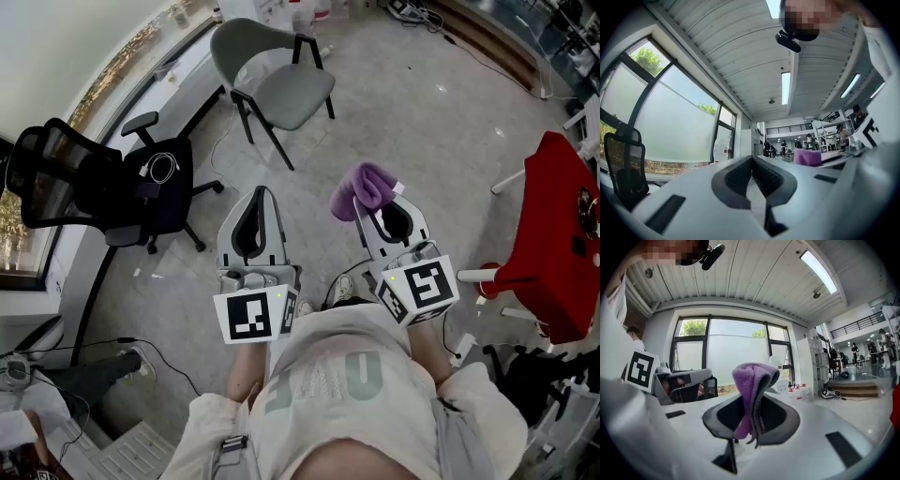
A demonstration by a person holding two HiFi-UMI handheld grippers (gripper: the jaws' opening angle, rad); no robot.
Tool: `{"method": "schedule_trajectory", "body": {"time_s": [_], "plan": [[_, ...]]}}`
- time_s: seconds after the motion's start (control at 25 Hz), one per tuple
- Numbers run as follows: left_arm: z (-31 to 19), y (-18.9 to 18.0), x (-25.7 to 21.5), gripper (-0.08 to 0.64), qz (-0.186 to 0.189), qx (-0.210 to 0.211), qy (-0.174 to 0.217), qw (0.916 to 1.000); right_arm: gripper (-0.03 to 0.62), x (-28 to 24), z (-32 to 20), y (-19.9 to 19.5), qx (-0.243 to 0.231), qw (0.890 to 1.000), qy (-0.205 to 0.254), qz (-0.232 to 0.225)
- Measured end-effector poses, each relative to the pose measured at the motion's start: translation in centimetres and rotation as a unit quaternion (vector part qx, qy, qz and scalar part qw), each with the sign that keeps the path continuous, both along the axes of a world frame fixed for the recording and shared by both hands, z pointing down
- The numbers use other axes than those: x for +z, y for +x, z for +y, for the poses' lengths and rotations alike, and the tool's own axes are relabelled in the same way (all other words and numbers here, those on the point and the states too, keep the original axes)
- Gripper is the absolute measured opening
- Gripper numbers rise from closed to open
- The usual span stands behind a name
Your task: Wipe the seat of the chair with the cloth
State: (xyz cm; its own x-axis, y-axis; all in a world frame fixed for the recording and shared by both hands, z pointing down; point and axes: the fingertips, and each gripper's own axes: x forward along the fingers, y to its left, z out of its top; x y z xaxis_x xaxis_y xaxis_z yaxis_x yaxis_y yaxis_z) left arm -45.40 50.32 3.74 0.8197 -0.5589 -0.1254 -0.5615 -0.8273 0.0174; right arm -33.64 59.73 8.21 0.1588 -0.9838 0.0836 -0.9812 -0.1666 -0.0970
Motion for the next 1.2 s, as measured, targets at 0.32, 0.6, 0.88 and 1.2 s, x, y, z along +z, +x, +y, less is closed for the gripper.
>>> {"method": "schedule_trajectory", "body": {"time_s": [0.32, 0.6, 0.88, 1.2], "plan": [[-0.1, 2.4, 0.7, 0.012, -0.007, 0.004, -0.003, 1.0, 0.088, 0.5, -0.9, 0.9, -0.018, 1.0, -0.008, 0.003], [-0.1, 3.8, 1.6, 0.012, -0.02, -0.004, -0.007, 0.9998, 0.089, 1.4, -0.4, 3.1, -0.021, 1.0, -0.006, -0.02], [-0.3, 4.9, 2.4, 0.012, -0.014, -0.02, -0.013, 0.9996, 0.089, 2.4, 0.5, 5.3, -0.024, 1.0, -0.005, -0.02], [-0.5, 7.7, 3.2, 0.012, -0.032, -0.025, -0.007, 0.9991, 0.089, 2.1, 1.4, 8.9, -0.023, 0.999, 0.004, -0.034]]}}
